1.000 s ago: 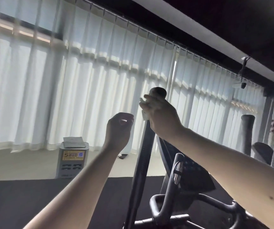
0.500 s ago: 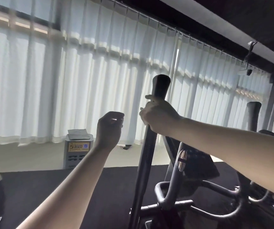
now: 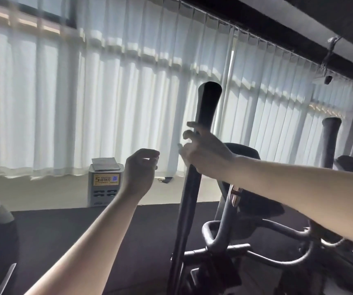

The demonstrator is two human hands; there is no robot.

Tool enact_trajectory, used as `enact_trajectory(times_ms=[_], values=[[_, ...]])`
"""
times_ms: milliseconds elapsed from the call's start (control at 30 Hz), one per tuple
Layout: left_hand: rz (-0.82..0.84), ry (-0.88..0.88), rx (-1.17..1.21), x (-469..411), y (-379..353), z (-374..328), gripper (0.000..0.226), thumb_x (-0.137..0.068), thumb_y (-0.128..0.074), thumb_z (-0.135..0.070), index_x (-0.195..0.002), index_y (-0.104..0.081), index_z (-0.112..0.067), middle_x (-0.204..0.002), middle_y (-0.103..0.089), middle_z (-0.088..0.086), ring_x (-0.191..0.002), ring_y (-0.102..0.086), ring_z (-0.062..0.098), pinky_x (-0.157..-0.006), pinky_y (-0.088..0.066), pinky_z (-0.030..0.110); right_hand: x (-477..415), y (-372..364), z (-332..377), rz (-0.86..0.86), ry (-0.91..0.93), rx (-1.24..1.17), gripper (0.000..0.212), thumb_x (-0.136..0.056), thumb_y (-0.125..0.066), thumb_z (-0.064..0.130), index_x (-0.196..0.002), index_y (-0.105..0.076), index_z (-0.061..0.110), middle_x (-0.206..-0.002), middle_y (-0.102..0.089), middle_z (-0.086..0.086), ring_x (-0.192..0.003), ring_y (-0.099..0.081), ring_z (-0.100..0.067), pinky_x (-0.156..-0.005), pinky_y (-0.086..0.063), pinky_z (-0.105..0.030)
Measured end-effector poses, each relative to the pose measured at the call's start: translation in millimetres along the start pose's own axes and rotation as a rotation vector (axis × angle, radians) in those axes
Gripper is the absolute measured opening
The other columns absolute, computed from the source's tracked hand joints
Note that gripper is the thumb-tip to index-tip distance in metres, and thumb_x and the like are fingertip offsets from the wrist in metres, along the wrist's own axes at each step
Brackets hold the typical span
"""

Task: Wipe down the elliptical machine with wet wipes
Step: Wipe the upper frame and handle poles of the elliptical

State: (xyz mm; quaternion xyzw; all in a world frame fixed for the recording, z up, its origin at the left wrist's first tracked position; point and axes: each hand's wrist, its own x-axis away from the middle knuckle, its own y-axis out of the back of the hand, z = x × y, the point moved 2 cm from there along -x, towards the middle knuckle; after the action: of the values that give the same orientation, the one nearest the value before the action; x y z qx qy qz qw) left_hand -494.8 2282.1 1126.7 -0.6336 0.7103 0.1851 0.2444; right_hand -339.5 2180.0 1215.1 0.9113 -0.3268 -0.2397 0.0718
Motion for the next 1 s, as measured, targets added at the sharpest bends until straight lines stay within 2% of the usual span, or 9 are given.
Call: enact_trajectory(times_ms=[100,200,400,533,633,733,800,867,1000], values=[[0.022,0.022,0.001,7.0,-6.2,-0.2,0.025,-0.093,-0.060,-0.011,-0.092,-0.075,-0.030,-0.086,-0.075,-0.011,-0.077,-0.071,0.011,-0.066,-0.052,0.028,13.3,-14.7,-8.6,-0.046,-0.262,-0.158,0.035,-0.098,-0.035,0.002,-0.109,-0.069,0.003,-0.091,-0.068,-0.006,-0.100,-0.053,-0.029,-0.093,-0.040,-0.047],[0.041,0.038,-0.007,14.3,-14.0,1.3,0.024,-0.094,-0.059,-0.009,-0.094,-0.075,-0.026,-0.089,-0.075,-0.008,-0.075,-0.071,0.012,-0.064,-0.051,0.024,32.1,-17.7,28.3,-0.099,-0.167,-0.187,0.035,-0.093,-0.048,0.001,-0.118,-0.071,0.004,-0.095,-0.072,0.003,-0.100,-0.044,-0.020,-0.078,-0.034,-0.036],[0.093,0.032,-0.032,30.4,-23.5,9.4,0.026,-0.092,-0.057,-0.001,-0.092,-0.075,-0.020,-0.091,-0.076,-0.008,-0.064,-0.068,0.002,-0.069,-0.055,0.030,74.2,-33.6,109.2,-0.080,-0.153,-0.546,0.053,-0.063,-0.078,-0.009,-0.114,-0.074,0.006,-0.098,-0.074,0.001,-0.097,-0.055,-0.020,-0.081,-0.055,-0.033],[0.122,0.040,-0.014,36.6,-26.7,13.4,0.024,-0.093,-0.056,-0.001,-0.096,-0.075,-0.016,-0.091,-0.075,-0.008,-0.065,-0.066,0.002,-0.069,-0.054,0.029,62.4,-26.5,76.4,-0.223,-0.376,-0.620,0.060,-0.068,-0.075,-0.021,-0.121,-0.071,0.005,-0.105,-0.073,0.000,-0.083,-0.053,-0.019,-0.074,-0.055,-0.036],[0.144,0.034,0.009,41.4,-32.1,18.0,0.026,-0.092,-0.056,-0.002,-0.097,-0.075,-0.019,-0.092,-0.075,-0.007,-0.069,-0.066,0.005,-0.071,-0.052,0.028,51.7,-15.2,46.2,-0.384,-0.581,-0.718,0.045,-0.083,-0.066,-0.018,-0.118,-0.068,0.009,-0.093,-0.068,-0.002,-0.077,-0.053,-0.022,-0.069,-0.052,-0.041],[0.184,0.026,0.014,48.4,-38.6,24.5,0.027,-0.094,-0.057,-0.008,-0.101,-0.075,-0.027,-0.100,-0.073,-0.007,-0.085,-0.068,0.008,-0.081,-0.055,0.033,50.3,-10.2,41.2,-0.557,-0.721,-0.772,0.032,-0.087,-0.062,-0.016,-0.105,-0.068,0.010,-0.095,-0.067,-0.001,-0.085,-0.056,-0.022,-0.077,-0.051,-0.038],[0.215,0.019,0.019,55.1,-41.2,28.1,0.027,-0.097,-0.058,-0.014,-0.105,-0.073,-0.034,-0.106,-0.072,-0.009,-0.094,-0.067,0.007,-0.090,-0.055,0.034,56.5,-12.4,51.9,-0.631,-0.839,-0.793,0.023,-0.086,-0.064,-0.016,-0.096,-0.069,0.004,-0.097,-0.063,-0.005,-0.096,-0.056,-0.010,-0.082,-0.048,-0.026],[0.252,0.014,0.020,62.8,-42.1,29.1,0.024,-0.099,-0.060,-0.018,-0.107,-0.073,-0.036,-0.111,-0.072,-0.016,-0.098,-0.065,0.000,-0.093,-0.053,0.029,64.6,-19.4,69.4,-0.638,-0.968,-0.805,0.017,-0.091,-0.064,-0.011,-0.093,-0.070,0.004,-0.092,-0.064,-0.007,-0.096,-0.057,0.001,-0.089,-0.044,-0.015],[0.297,0.034,0.043,78.2,-40.5,33.6,0.025,-0.102,-0.060,-0.020,-0.110,-0.074,-0.038,-0.114,-0.072,-0.017,-0.100,-0.066,-0.005,-0.088,-0.052,0.017,81.4,-33.6,127.0,-0.574,-1.117,-0.920,0.025,-0.086,-0.068,-0.016,-0.086,-0.070,0.009,-0.089,-0.063,0.001,-0.085,-0.064,-0.005,-0.084,-0.053,-0.023]])
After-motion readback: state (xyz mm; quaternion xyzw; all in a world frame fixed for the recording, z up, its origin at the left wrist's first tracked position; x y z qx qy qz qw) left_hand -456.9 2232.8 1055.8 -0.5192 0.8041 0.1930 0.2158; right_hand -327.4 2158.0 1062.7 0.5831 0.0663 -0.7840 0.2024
